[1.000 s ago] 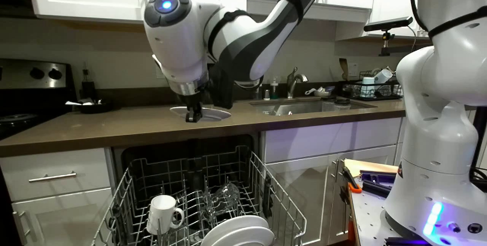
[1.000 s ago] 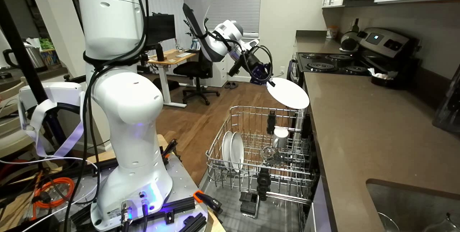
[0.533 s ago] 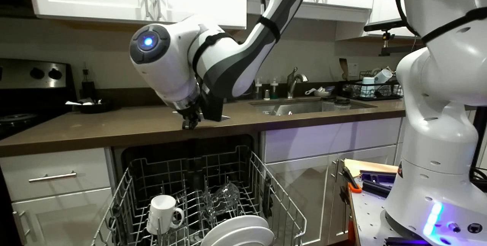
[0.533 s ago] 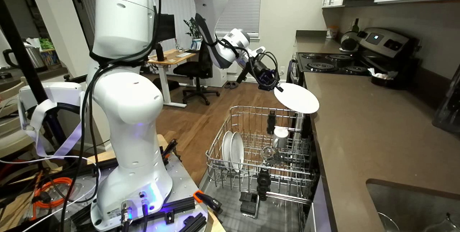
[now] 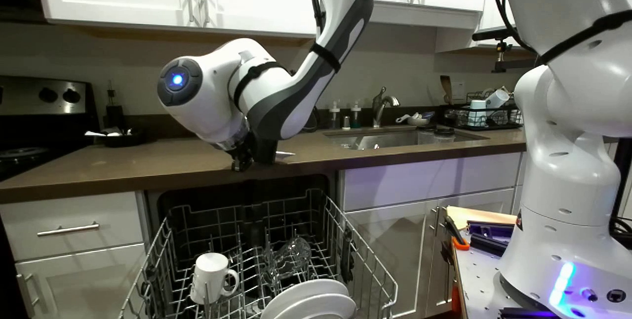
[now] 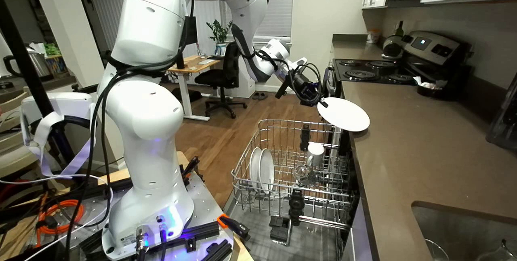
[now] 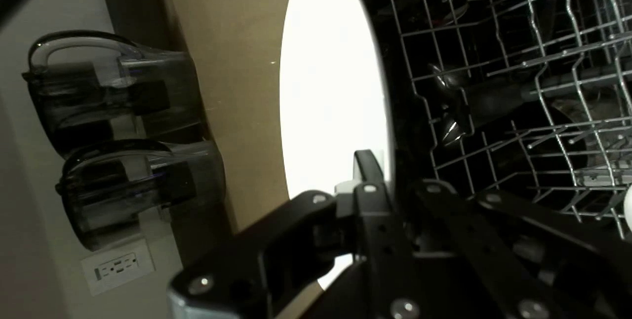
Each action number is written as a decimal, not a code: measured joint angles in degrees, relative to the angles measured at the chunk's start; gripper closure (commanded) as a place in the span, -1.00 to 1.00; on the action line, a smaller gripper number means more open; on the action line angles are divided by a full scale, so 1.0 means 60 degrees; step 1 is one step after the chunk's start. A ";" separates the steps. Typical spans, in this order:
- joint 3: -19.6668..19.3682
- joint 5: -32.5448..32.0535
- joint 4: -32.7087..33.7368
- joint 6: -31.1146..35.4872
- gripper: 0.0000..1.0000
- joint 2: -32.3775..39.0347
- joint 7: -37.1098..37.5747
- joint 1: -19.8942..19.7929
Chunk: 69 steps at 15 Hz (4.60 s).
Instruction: Remove one plate from the dishwasher and put it on the right side of the countertop
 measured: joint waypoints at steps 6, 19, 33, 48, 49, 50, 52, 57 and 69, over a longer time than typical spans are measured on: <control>-0.0326 0.0000 0.1007 0.0001 0.86 0.0770 -0.0041 -0.0111; -0.0645 0.0146 0.3420 0.0064 0.86 0.2550 -0.0748 -0.0522; -0.0876 0.1371 0.5495 0.0061 0.81 0.3703 -0.2214 -0.0651; -0.1360 0.2482 0.6376 0.0043 0.34 0.4370 -0.3160 -0.0679; -0.1385 0.2571 0.6410 0.0041 0.33 0.4370 -0.3253 -0.0682; -0.1407 0.2682 0.6444 0.0041 0.25 0.4371 -0.3341 -0.0688; -0.1443 0.2832 0.6509 0.0047 0.15 0.4371 -0.3518 -0.0714; -0.1542 0.3045 0.6591 0.0054 0.07 0.4359 -0.3747 -0.0731; -0.1613 0.3049 0.6479 -0.0038 -0.11 0.4261 -0.3747 -0.0376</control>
